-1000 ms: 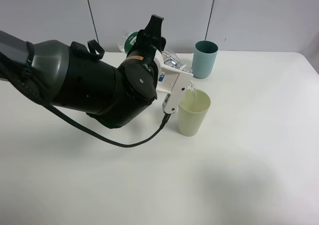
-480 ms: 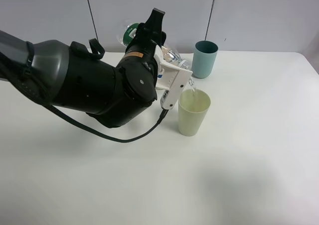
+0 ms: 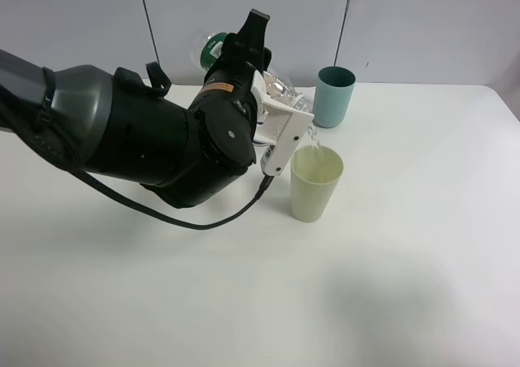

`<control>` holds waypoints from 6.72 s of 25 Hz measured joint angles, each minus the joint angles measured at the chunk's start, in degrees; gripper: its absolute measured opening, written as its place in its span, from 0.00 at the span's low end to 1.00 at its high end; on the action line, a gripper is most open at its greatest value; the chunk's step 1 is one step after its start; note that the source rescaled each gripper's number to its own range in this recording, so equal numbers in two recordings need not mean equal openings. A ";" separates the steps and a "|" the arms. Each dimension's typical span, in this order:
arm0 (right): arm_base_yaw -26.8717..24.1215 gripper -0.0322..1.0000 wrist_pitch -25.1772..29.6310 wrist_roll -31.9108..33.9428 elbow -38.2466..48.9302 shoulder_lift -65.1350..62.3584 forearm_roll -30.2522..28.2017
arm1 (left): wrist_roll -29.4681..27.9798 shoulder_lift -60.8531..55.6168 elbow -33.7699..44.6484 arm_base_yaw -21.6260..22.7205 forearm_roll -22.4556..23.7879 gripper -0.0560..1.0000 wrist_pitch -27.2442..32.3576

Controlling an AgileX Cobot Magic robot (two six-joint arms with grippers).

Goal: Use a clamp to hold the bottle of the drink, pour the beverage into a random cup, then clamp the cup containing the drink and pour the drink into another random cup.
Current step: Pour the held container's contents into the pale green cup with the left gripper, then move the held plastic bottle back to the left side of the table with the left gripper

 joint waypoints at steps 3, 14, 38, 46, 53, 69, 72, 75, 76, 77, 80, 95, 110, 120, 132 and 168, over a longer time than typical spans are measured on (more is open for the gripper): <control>0.00 1.00 0.00 0.00 0.00 0.00 0.00 | 0.00 0.00 0.00 0.00 0.58 0.11 -0.10; 0.00 1.00 0.00 0.00 0.00 0.00 0.00 | 0.05 0.00 -0.07 0.00 3.47 0.11 -1.76; 0.00 1.00 0.00 0.00 0.00 0.00 0.00 | 0.05 0.00 -0.07 0.00 11.76 0.11 -6.88; 0.00 1.00 0.00 0.00 0.00 0.00 0.00 | 0.05 0.00 -0.07 0.00 11.86 0.11 -7.19; 0.00 1.00 0.00 0.00 0.00 0.00 0.00 | 0.05 0.00 -0.07 0.00 13.72 0.11 -7.23; 0.00 1.00 0.00 0.00 0.00 0.00 0.00 | -0.01 0.00 -0.07 0.00 21.12 0.11 -7.23; 0.00 1.00 0.00 0.00 0.00 0.00 0.00 | -0.01 0.00 -0.07 0.00 22.28 0.11 -7.23; 0.00 1.00 0.00 0.00 0.00 0.00 0.00 | -0.01 0.00 -0.07 0.00 22.64 0.11 -7.23; 0.00 1.00 0.00 0.00 0.00 0.00 0.00 | -0.29 0.00 -0.07 0.00 22.64 0.11 -7.23; 0.00 1.00 0.00 0.00 0.00 0.00 0.00 | -0.72 0.00 -0.07 0.00 22.45 0.11 -7.23; 0.00 1.00 0.00 0.00 0.00 0.00 0.00 | -2.61 0.00 -0.07 0.00 20.01 0.11 -7.23; 0.00 1.00 0.00 0.00 0.00 0.00 0.00 | -32.94 -7.88 1.11 2.74 12.41 0.11 0.94; 0.00 1.00 0.00 0.00 0.00 0.00 0.00 | -88.02 -21.68 21.35 13.44 35.56 0.11 18.75; 0.00 1.00 0.00 0.00 0.00 0.00 0.00 | -136.25 -23.40 27.75 28.96 65.27 0.11 21.66; 0.00 1.00 0.00 0.00 0.00 0.00 0.00 | -163.33 -23.42 29.41 45.95 92.09 0.11 19.17; 0.00 1.00 -0.01 0.00 0.00 0.00 0.00 | -159.07 2.05 29.60 47.87 100.85 0.11 -1.92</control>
